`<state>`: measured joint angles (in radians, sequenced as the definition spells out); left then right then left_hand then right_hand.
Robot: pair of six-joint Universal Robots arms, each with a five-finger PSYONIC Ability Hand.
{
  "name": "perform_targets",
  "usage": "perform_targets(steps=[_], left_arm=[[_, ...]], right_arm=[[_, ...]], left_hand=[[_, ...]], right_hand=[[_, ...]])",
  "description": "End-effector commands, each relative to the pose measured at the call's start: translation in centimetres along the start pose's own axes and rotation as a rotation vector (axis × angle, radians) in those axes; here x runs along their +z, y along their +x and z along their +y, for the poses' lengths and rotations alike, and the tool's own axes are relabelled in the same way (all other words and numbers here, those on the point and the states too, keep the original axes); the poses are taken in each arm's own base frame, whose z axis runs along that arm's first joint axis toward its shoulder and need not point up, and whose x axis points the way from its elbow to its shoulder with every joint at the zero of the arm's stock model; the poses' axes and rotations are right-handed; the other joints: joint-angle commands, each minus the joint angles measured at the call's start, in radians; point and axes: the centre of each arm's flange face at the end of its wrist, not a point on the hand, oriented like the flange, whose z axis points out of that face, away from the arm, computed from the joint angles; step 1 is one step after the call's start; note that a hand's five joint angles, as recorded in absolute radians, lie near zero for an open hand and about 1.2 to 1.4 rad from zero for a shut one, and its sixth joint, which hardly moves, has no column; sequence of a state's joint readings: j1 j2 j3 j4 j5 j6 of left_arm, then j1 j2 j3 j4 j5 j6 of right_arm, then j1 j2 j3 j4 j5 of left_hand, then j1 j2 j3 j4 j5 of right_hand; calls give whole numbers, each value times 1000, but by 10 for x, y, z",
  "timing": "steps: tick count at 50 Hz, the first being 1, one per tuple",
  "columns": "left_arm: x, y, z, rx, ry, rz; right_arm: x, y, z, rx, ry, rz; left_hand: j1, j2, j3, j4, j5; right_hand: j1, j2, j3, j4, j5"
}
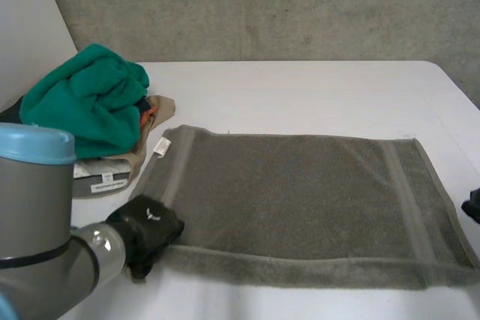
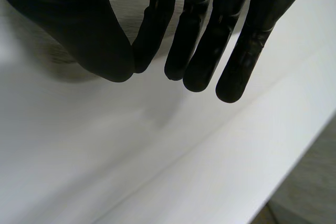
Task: Fold the laundry.
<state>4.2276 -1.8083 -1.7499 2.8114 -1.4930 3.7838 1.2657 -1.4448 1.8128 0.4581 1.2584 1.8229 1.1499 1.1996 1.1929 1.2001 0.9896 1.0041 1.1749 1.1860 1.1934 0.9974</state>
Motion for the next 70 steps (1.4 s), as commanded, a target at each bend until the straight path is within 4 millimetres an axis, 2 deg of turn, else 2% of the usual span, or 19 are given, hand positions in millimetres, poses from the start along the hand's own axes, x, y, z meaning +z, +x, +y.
perform_targets(steps=[1, 7, 10, 11, 12, 13, 17, 20, 26, 34, 44, 47, 49, 50, 56, 63, 64, 68, 70], left_arm=[[43, -19, -33, 31, 195, -122], [83, -33, -49, 45, 294, -202], [90, -35, -51, 43, 291, -202], [90, -35, -51, 43, 287, -199], [90, -34, -51, 44, 288, -198], [90, -34, -51, 43, 287, -199], [88, -34, -54, 46, 294, -207], [87, -37, -55, 44, 296, -223], [88, -40, -51, 34, 268, -247], [88, -35, -46, 34, 253, -231], [82, -36, -47, 32, 255, -236], [79, -36, -48, 31, 261, -240], [77, -36, -48, 27, 262, -239], [75, -36, -48, 24, 262, -239], [56, -35, -47, 29, 253, -233], [6, -38, -56, 26, 257, -228], [0, -39, -59, 25, 266, -234], [-38, -47, -76, 31, 351, -288], [-49, -50, -81, 32, 379, -310]], right_arm=[[28, 14, -15, 24, 114, 174], [48, 5, -40, -10, 197, 206], [47, 6, -47, 42, 212, 215], [46, 7, -48, 71, 214, 218], [46, 12, -49, 144, 221, 220], [45, 13, -50, 181, 225, 219], [26, 20, -55, 334, 231, 172], [8, 15, -59, 411, 201, 61], [-8, -1, -50, 495, 114, -152], [-1, -5, -31, 509, 80, -168], [17, -29, -18, 489, 65, -152], [24, -32, -12, 490, 31, -139], [26, -33, -9, 488, 6, -131], [28, -29, -8, 477, -5, -103], [20, -6, -15, 366, 26, -1], [-27, 33, -36, 67, 90, 220], [-40, 40, -42, 23, 109, 267], [-72, 57, -56, -21, 153, 394], [-81, 63, -60, -29, 165, 431]], left_hand=[[246, 197, 203, 196, 232], [246, 197, 203, 196, 232], [246, 197, 203, 196, 232], [246, 197, 203, 196, 232], [246, 197, 203, 196, 232], [246, 197, 203, 196, 232], [246, 197, 203, 196, 232], [246, 197, 203, 196, 232], [246, 197, 203, 196, 232], [246, 197, 203, 196, 232], [246, 197, 203, 196, 232], [246, 197, 203, 196, 232], [246, 197, 203, 196, 232], [246, 197, 203, 196, 232], [246, 197, 203, 196, 232], [246, 197, 203, 196, 232], [246, 197, 203, 196, 232], [246, 197, 203, 196, 232], [246, 197, 203, 196, 232]], right_hand=[[392, 221, 210, 203, 224], [392, 221, 210, 203, 224], [352, 182, 171, 163, 185], [157, -13, -25, -32, -10], [-350, -521, -532, -540, -518], [-463, -634, -645, -652, -631], [-496, -667, -678, -686, -664], [-502, -673, -684, -692, -670], [-505, -676, -687, -694, -673], [-493, -664, -675, -683, -661], [-417, -588, -599, -607, -585], [-177, -348, -359, -367, -345], [218, 47, 36, 28, 50], [390, 220, 209, 201, 223], [392, 221, 210, 203, 224], [392, 221, 210, 203, 224], [392, 221, 210, 203, 224], [392, 221, 210, 203, 224], [392, 221, 210, 203, 224]])
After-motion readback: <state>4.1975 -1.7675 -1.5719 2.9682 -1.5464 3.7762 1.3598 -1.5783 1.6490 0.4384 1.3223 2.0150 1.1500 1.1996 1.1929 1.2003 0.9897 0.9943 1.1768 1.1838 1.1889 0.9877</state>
